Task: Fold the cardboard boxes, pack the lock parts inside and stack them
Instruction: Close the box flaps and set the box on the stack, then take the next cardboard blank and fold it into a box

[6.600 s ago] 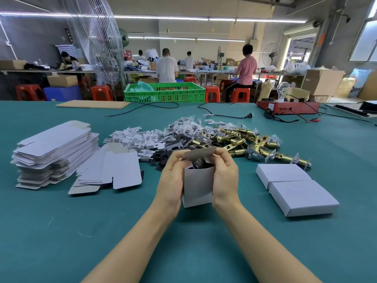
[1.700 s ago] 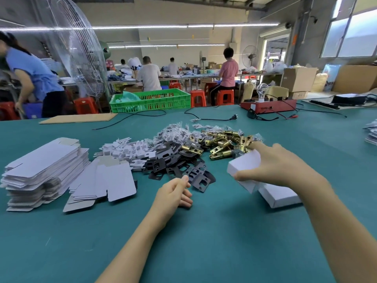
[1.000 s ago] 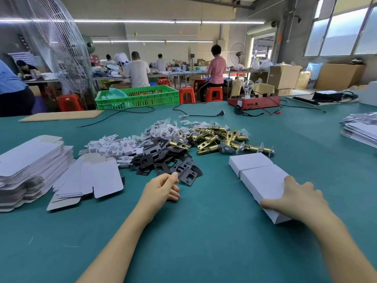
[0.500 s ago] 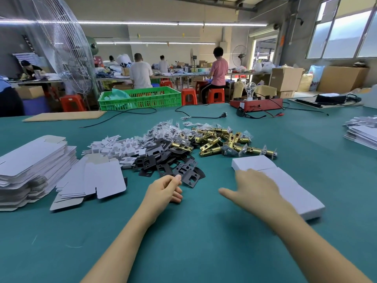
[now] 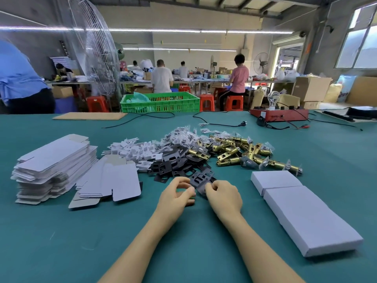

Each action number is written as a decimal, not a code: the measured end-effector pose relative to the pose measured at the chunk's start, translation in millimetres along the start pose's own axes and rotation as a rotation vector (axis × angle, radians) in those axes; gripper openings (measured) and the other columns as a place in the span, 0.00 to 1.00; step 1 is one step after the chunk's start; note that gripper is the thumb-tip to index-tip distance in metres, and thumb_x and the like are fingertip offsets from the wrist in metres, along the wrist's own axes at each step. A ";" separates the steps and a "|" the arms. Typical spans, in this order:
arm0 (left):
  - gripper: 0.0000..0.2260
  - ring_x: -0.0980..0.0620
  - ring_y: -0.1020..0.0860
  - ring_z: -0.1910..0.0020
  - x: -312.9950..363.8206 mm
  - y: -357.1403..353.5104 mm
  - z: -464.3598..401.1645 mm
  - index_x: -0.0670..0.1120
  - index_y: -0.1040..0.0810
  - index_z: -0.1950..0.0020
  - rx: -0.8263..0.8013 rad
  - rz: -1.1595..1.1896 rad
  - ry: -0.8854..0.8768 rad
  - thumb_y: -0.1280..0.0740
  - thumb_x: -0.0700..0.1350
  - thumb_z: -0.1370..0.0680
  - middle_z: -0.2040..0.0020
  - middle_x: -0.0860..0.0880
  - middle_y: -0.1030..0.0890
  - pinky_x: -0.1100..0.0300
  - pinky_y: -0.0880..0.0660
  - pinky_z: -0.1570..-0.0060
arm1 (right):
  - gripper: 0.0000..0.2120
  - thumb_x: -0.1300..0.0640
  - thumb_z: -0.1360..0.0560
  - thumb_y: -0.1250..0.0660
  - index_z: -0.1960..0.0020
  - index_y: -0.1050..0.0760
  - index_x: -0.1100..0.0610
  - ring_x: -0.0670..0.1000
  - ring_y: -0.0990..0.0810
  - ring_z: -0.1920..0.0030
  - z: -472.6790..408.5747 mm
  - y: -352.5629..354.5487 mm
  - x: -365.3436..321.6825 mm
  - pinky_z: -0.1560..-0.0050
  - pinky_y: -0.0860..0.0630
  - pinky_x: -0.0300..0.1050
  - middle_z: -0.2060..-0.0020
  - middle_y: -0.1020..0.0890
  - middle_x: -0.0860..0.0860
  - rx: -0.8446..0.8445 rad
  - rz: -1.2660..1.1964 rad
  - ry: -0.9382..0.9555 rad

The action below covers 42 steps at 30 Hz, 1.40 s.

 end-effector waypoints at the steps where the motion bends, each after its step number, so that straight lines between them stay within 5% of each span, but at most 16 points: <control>1: 0.06 0.52 0.16 0.58 4.4 5.0 1.3 0.47 0.24 0.52 0.092 0.004 -0.033 0.35 0.36 0.20 0.54 0.47 0.21 0.59 0.18 0.56 | 0.17 0.52 0.26 0.41 0.70 0.42 0.55 0.52 0.37 0.72 -0.4 -1.2 -0.8 0.72 0.44 0.42 0.75 0.35 0.50 -0.011 -0.003 0.007; 4: 0.07 0.50 0.17 0.58 18.7 31.8 7.0 0.47 0.25 0.56 0.463 -0.083 -0.107 0.38 0.37 0.20 0.55 0.45 0.20 0.55 0.20 0.55 | 0.15 0.52 0.27 0.41 0.69 0.42 0.54 0.51 0.38 0.71 0.3 -3.9 -2.1 0.71 0.44 0.42 0.74 0.36 0.49 -0.020 -0.012 0.016; 6: 0.04 0.46 0.22 0.51 25.6 51.9 9.0 0.46 0.24 0.49 0.625 -0.429 -0.115 0.37 0.39 0.21 0.46 0.44 0.23 0.52 0.26 0.51 | 0.15 0.52 0.27 0.41 0.69 0.41 0.54 0.51 0.38 0.72 -1.6 -5.1 -1.2 0.71 0.44 0.42 0.74 0.36 0.49 -0.025 -0.020 0.016; 10: 0.27 0.40 0.44 0.25 16.8 71.8 4.3 0.46 0.38 0.26 0.547 -1.022 0.102 0.35 0.46 0.24 0.23 0.41 0.44 0.42 0.44 0.30 | 0.15 0.52 0.27 0.41 0.69 0.41 0.54 0.50 0.38 0.72 -3.3 -5.3 0.7 0.71 0.43 0.42 0.74 0.35 0.49 -0.023 -0.033 -0.004; 13: 0.39 0.37 0.60 0.23 -0.6 78.6 3.5 0.51 0.53 0.20 0.434 -1.168 0.333 0.38 0.63 0.23 0.21 0.41 0.62 0.34 0.54 0.28 | 0.16 0.51 0.26 0.42 0.69 0.43 0.54 0.50 0.38 0.73 -3.3 -5.7 1.2 0.71 0.43 0.41 0.75 0.36 0.48 -0.017 -0.031 -0.013; 15: 0.41 0.35 0.60 0.23 -10.6 83.5 3.0 0.50 0.54 0.20 0.421 -1.150 0.438 0.41 0.69 0.24 0.21 0.38 0.60 0.33 0.54 0.28 | 0.17 0.51 0.26 0.42 0.69 0.42 0.54 0.50 0.38 0.73 -3.5 -5.8 0.6 0.72 0.43 0.41 0.75 0.35 0.48 -0.014 -0.029 -0.007; 17: 0.34 0.34 0.55 0.23 -13.6 86.2 2.6 0.46 0.43 0.23 0.442 -1.149 0.450 0.43 0.66 0.22 0.22 0.35 0.51 0.35 0.51 0.28 | 0.17 0.51 0.26 0.41 0.69 0.41 0.54 0.49 0.37 0.73 -3.2 -6.0 0.1 0.72 0.43 0.41 0.75 0.35 0.48 -0.014 -0.032 0.001; 22: 0.16 0.35 0.41 0.29 -9.6 86.4 1.6 0.40 0.29 0.37 0.477 -1.164 0.319 0.46 0.50 0.16 0.30 0.38 0.34 0.45 0.36 0.34 | 0.16 0.50 0.25 0.42 0.69 0.40 0.54 0.49 0.37 0.72 -1.8 -5.6 -1.3 0.71 0.43 0.41 0.74 0.34 0.48 -0.017 -0.035 0.007; 27: 0.14 0.37 0.34 0.32 1.0 82.4 3.5 0.36 0.23 0.47 0.660 -1.037 0.098 0.45 0.44 0.16 0.35 0.37 0.26 0.44 0.38 0.38 | 0.18 0.50 0.23 0.41 0.69 0.39 0.54 0.49 0.37 0.72 0.8 -4.0 -3.0 0.72 0.43 0.42 0.75 0.34 0.48 0.023 -0.091 0.027; 30: 0.08 0.33 0.26 0.35 13.4 74.0 7.5 0.31 0.20 0.49 0.774 -0.940 -0.173 0.36 0.36 0.19 0.39 0.33 0.21 0.38 0.36 0.39 | 0.22 0.49 0.21 0.39 0.71 0.40 0.56 0.46 0.38 0.74 2.5 -2.2 -7.8 0.72 0.43 0.42 0.77 0.35 0.48 0.075 -0.215 0.126; 33: 0.04 0.31 0.19 0.47 27.0 53.2 16.7 0.30 0.18 0.53 0.841 -1.013 -0.564 0.31 0.31 0.25 0.50 0.32 0.17 0.37 0.27 0.49 | 0.23 0.45 0.21 0.37 0.70 0.28 0.58 0.43 0.29 0.75 6.2 -6.3 -15.3 0.73 0.34 0.36 0.77 0.26 0.48 -0.105 -0.674 0.119; 37: 0.18 0.37 0.18 0.45 38.9 17.9 29.7 0.33 0.17 0.50 0.644 -0.963 -0.912 0.43 0.43 0.17 0.48 0.37 0.16 0.47 0.29 0.46 | 0.27 0.40 0.22 0.40 0.54 0.21 0.64 0.52 0.18 0.69 9.8 -20.9 -28.3 0.74 0.24 0.40 0.67 0.16 0.57 -0.470 -1.059 -0.089; 42: 0.09 0.44 0.17 0.44 29.0 -9.0 32.0 0.37 0.15 0.50 0.218 -0.881 -1.044 0.33 0.40 0.24 0.47 0.43 0.15 0.50 0.23 0.48 | 0.08 0.59 0.20 0.39 0.55 0.26 0.61 0.48 0.21 0.70 0.0 -17.7 -18.4 0.70 0.24 0.40 0.66 0.19 0.54 -0.466 -1.369 -0.207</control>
Point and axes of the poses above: each hand's wrist, its own z-axis away from the middle knuckle, its own y-axis out of the back of the hand, x = y × z, the point moved 4 cm from there along -z, towards the middle knuckle
